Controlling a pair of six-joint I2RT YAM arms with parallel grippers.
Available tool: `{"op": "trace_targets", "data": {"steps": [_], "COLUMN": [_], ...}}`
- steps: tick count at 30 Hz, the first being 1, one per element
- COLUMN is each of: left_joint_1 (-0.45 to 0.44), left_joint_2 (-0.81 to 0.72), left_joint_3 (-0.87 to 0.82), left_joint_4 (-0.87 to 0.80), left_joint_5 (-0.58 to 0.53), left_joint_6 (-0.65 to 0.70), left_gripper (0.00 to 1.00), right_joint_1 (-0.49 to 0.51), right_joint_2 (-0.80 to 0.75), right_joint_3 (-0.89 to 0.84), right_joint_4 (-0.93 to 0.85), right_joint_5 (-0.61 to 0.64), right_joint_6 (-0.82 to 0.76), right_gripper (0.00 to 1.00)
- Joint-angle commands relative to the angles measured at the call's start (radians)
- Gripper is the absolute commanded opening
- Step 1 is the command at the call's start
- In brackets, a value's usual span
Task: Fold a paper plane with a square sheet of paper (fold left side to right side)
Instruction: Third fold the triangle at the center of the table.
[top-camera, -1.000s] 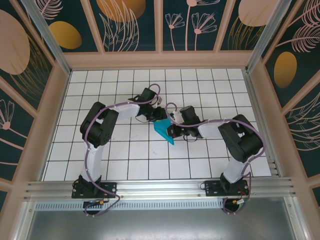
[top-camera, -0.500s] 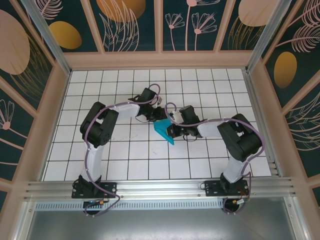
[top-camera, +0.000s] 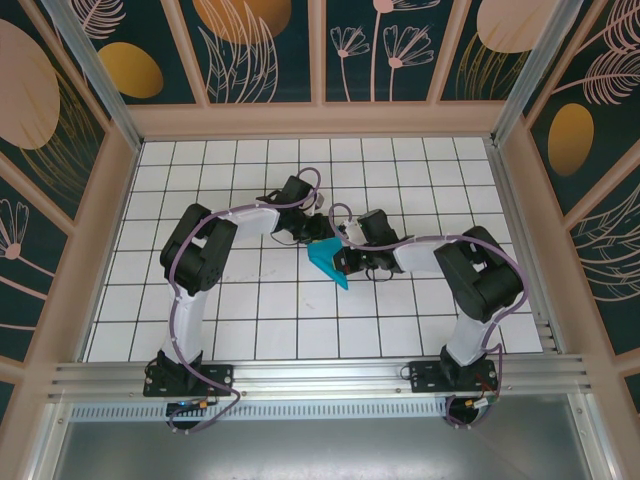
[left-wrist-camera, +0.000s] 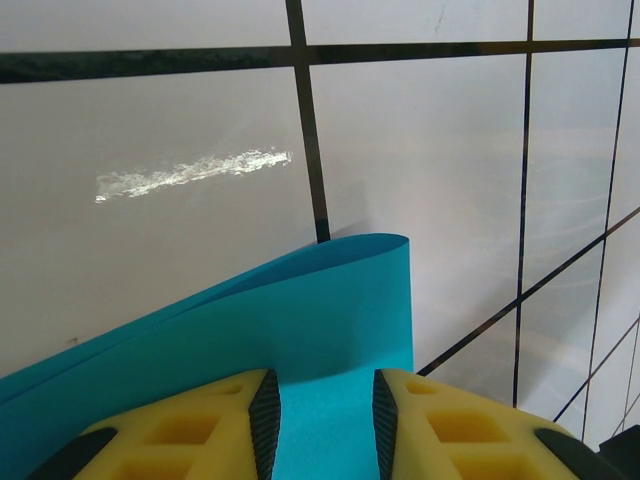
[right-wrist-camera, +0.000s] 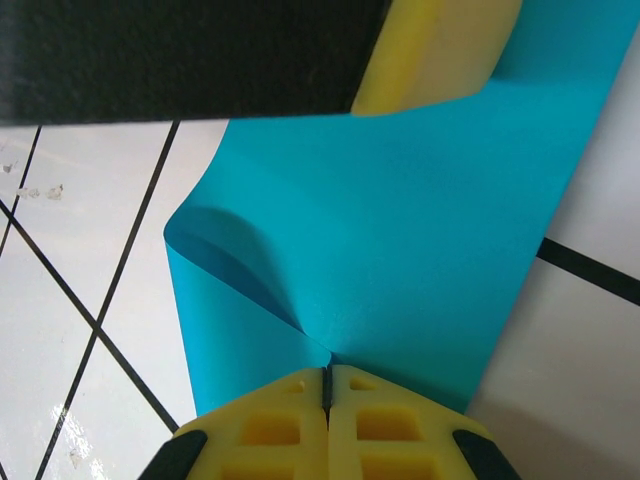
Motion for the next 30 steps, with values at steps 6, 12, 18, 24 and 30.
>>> {"op": "trace_targets", "data": {"steps": [6, 12, 18, 24, 30], "left_joint_1": [-0.013, -0.012, 0.023, 0.063, 0.077], "left_joint_2": [0.069, 0.045, -0.050, -0.149, -0.284], "left_joint_3": [-0.015, -0.012, -0.009, -0.010, -0.159], "left_joint_4": [-0.042, -0.046, -0.055, -0.083, -0.041], "left_joint_5": [-0.059, -0.051, -0.016, -0.001, 0.041], "left_joint_6": [0.024, 0.028, 0.038, 0.052, 0.020], "left_gripper": [0.35, 0.37, 0.38, 0.41, 0.36], "right_joint_1": [-0.011, -0.011, -0.011, -0.010, -0.010], "right_joint_2": [0.014, 0.034, 0.038, 0.041, 0.042], "right_joint_3": [0.008, 0.010, -0.015, -0.021, -0.018], "right_joint_4": [-0.042, -0.065, -0.061, -0.056, -0.054], "right_joint_5": [0.055, 0.058, 0.056, 0.049, 0.045], "right_joint_6": [-0.012, -0.014, -0.013, -0.013, -0.015], "right_gripper": [0.00, 0.00, 0.00, 0.00, 0.00]}}
